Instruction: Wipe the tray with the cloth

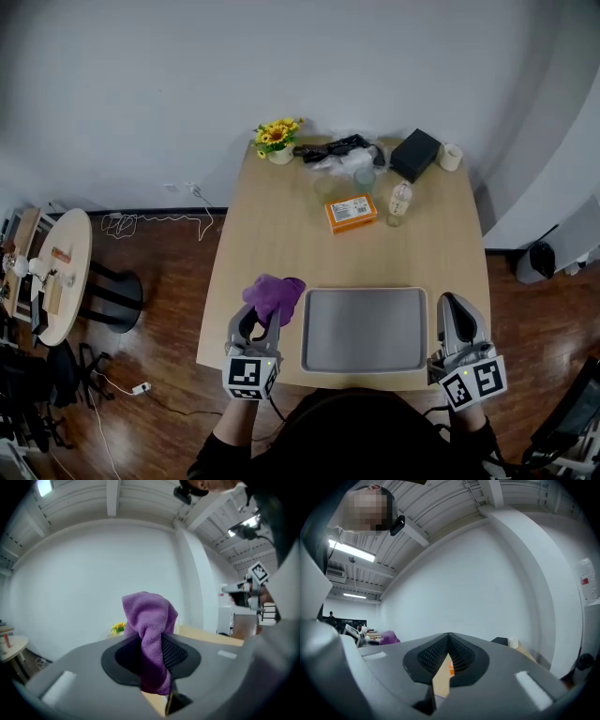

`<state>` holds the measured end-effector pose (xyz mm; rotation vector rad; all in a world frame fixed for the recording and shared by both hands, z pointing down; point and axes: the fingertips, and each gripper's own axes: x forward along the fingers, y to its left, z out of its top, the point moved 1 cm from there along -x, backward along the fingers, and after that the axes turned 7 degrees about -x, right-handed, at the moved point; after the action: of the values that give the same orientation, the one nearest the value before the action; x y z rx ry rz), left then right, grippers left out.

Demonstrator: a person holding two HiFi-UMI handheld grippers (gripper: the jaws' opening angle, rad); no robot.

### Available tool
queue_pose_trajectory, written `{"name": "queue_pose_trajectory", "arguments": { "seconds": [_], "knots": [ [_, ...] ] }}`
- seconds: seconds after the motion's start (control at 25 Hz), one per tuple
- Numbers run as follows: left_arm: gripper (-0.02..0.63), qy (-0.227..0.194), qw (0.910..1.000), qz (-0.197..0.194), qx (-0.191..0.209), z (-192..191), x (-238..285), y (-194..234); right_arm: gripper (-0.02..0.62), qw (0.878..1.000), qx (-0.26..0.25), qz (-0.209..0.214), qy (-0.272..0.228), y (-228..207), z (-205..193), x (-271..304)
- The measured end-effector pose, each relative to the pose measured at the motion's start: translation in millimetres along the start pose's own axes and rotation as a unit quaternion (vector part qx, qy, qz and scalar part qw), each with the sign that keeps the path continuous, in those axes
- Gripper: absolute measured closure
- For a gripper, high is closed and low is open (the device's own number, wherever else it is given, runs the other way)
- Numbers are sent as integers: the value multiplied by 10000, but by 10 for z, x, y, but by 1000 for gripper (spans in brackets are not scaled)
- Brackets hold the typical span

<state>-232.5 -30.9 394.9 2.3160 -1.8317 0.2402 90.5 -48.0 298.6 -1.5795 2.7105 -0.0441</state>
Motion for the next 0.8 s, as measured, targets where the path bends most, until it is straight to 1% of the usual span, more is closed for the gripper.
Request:
{"name": "queue_pose_trajectory", "arguments": {
  "seconds": [0.04,0.08,0.12,0.2,0.24,0.28,0.32,0.36,0.4,0.48,0.52,0.56,0.6,0.64,0.68,0.72,0.8],
  "knots": [
    [525,435,9989,133,-87,-386,77,136,594,10000,0,17,8,24,-3,8],
    [524,894,9954,280,-197,-804,140,264,594,10000,-6,39,10,48,-5,13],
    [523,1330,9897,423,-315,-1223,183,374,594,10000,-18,62,9,66,-4,17],
    [520,2063,9749,629,-551,-1953,212,516,594,9999,-54,88,4,71,0,25],
    [501,2339,9675,678,-679,-2227,205,549,594,9999,-67,85,5,61,-1,26],
    [465,2518,9617,715,-816,-2411,185,568,594,9999,-74,71,13,48,-4,23],
    [416,2572,9586,772,-952,-2487,153,584,594,10000,-73,49,27,35,-10,17],
    [386,2486,9589,860,-1066,-2446,118,601,594,10000,-67,23,42,21,-15,10],
    [377,2271,9623,966,-1143,-2299,87,619,594,10000,-61,-4,53,7,-15,5],
    [376,1597,9734,1075,-1243,-1779,47,615,594,9999,-56,-39,74,-12,-16,2],
    [377,1210,9787,974,-1345,-1457,34,562,594,9999,-58,-35,88,-8,-24,7],
    [387,820,9826,741,-1491,-1118,23,462,594,9999,-64,-12,105,7,-36,15],
    [416,448,9847,406,-1633,-776,14,318,594,9999,-78,23,121,29,-49,27],
    [441,119,9852,30,-1709,-448,3,140,594,9998,-98,63,133,56,-59,41],
    [451,-146,9851,-328,-1681,-148,-13,-55,594,9998,-117,102,137,83,-66,56],
    [454,-347,9853,-626,-1549,111,-36,-253,594,9997,-126,140,136,111,-72,68],
    [459,-626,9866,-1016,-1109,487,-87,-604,595,9996,-124,213,133,169,-81,85]
  ]
}}
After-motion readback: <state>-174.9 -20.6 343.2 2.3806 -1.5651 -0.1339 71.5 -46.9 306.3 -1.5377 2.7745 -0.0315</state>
